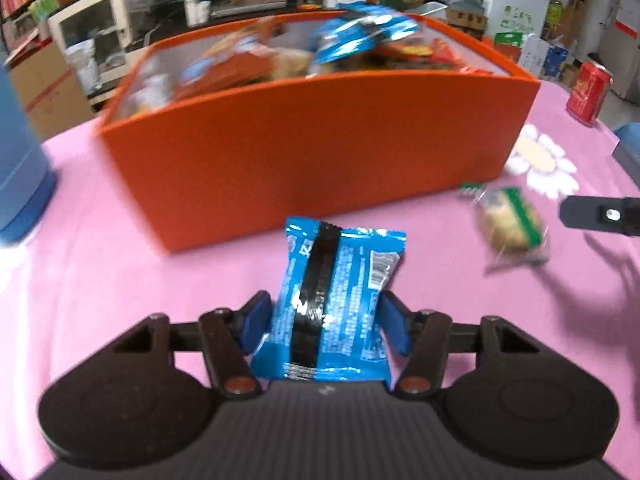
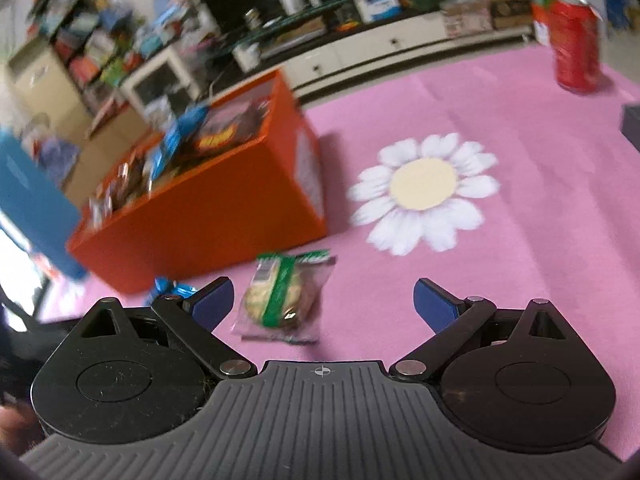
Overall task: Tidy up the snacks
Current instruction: 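Move right tool to the green-banded cookie while left tool approaches the blue wafer bar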
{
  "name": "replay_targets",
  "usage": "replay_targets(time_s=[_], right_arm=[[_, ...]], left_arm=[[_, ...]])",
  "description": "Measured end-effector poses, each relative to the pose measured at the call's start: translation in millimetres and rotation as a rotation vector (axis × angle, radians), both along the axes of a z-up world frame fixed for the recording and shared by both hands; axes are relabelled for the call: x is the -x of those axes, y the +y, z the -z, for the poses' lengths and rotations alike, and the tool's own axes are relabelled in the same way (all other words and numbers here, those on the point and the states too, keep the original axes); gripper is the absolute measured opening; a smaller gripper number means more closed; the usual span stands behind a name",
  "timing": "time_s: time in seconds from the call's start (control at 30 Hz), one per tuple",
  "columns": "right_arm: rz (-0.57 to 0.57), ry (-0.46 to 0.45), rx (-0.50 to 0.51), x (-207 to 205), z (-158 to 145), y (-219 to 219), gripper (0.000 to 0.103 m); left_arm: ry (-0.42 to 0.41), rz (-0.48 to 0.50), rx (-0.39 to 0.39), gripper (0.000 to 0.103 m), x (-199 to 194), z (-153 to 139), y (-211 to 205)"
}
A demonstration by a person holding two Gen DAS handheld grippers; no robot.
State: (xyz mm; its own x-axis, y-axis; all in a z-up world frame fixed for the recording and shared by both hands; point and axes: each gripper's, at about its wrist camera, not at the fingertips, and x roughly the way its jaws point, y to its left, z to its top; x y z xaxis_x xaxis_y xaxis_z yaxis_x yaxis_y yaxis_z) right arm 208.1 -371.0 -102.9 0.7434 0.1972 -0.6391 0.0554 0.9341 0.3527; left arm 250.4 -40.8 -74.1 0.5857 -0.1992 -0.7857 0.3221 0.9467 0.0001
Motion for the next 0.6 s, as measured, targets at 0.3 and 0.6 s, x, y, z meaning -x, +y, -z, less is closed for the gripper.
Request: replay_targets(time_s=[0.3,0.6], right_arm=[[-0.060,0.005,0.258,-28,6,72,0.082],[-0.089,0.017,0.354,-36,23,89,0.071]], left_arm=[[-0.040,-0.024,0.006,0.068,18,4,24],[-0.055,-0.027,0.015,0.070,22,4,24]])
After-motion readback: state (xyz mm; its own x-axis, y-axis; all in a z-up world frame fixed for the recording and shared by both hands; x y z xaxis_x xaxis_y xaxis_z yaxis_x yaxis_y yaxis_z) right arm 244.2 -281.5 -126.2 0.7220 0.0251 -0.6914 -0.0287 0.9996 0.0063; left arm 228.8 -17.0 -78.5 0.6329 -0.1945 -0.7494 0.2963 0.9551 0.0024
